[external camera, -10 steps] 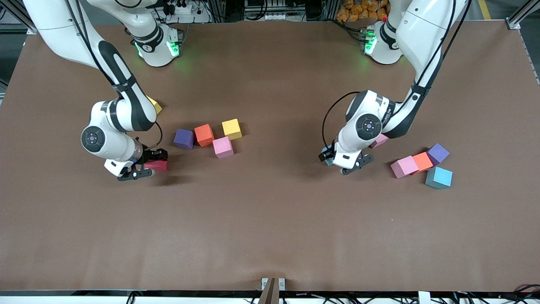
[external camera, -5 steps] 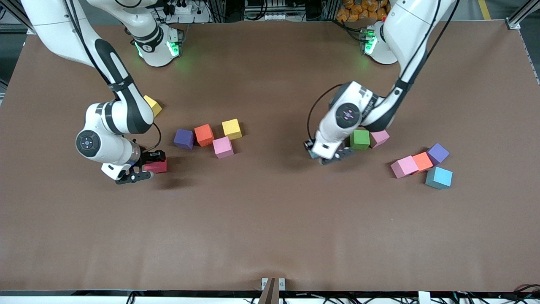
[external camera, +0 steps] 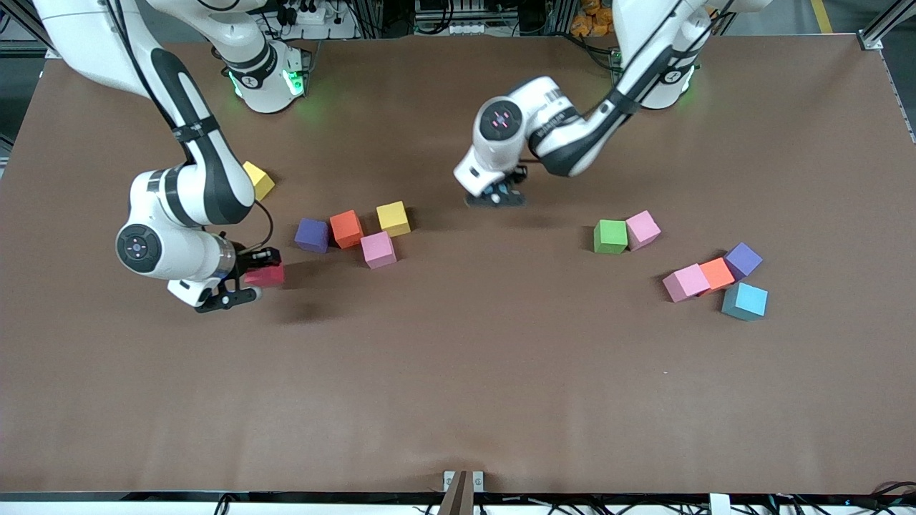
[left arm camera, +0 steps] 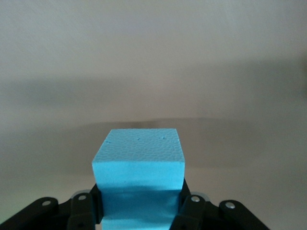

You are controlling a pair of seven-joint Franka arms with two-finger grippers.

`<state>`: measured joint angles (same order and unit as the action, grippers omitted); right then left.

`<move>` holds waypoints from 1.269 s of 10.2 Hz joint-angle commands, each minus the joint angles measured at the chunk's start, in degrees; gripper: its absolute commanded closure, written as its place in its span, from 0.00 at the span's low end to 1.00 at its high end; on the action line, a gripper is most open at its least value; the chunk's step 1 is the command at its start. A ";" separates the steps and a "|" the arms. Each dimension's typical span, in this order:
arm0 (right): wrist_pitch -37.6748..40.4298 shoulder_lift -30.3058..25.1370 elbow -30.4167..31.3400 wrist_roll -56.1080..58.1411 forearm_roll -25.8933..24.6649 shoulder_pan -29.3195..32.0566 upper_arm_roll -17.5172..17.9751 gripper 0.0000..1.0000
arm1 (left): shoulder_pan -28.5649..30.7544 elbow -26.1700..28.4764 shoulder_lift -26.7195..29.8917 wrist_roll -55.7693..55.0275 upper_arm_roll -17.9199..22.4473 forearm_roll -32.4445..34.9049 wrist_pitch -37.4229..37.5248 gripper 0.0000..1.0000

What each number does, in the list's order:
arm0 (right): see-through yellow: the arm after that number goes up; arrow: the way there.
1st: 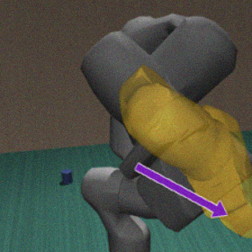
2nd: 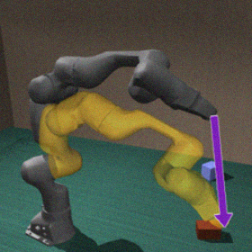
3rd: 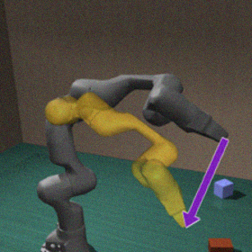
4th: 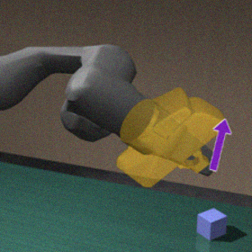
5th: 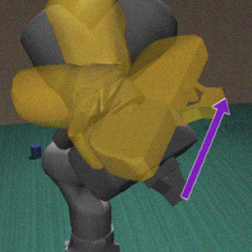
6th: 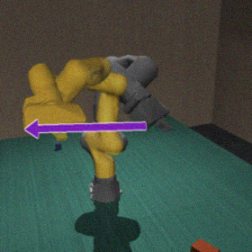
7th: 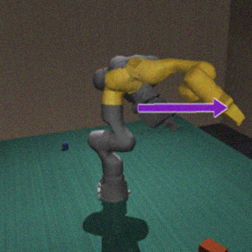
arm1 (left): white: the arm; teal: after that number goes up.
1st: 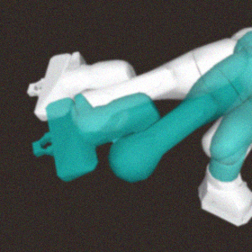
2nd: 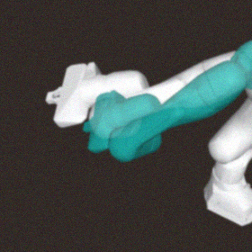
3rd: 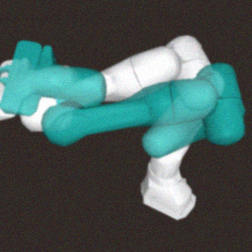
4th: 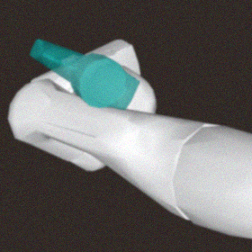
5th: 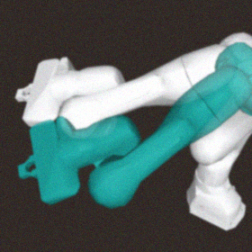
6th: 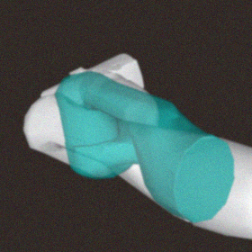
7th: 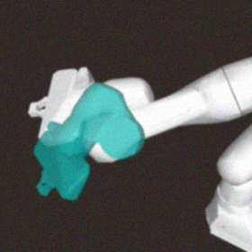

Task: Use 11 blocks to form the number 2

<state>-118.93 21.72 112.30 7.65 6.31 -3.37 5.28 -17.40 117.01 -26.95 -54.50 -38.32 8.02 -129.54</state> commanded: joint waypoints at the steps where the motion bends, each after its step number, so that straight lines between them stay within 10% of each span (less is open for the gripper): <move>1: 2.90 -2.29 0.64 0.00 4.31 -0.84 0.96 1.00 | -1.22 1.91 -0.38 -3.40 -2.89 1.74 -0.18 0.74; 11: 3.88 -7.48 0.64 -4.11 4.41 -8.57 1.04 1.00 | -15.82 1.47 -5.83 -17.39 2.02 1.56 -6.78 0.71; 12: 3.88 -7.92 0.64 -4.91 4.41 -9.37 1.04 1.00 | -15.65 1.47 -5.83 -17.39 2.02 1.65 -6.78 0.49; 13: 4.05 -8.45 0.73 -6.14 4.41 -10.77 1.04 1.00 | -15.56 1.56 -5.83 -17.39 2.02 1.65 -6.78 0.06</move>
<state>-115.48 15.22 112.19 3.62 10.09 -12.60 6.40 -31.88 118.67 -31.81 -69.83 -36.82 8.07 -135.48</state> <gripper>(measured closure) 0.383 0.432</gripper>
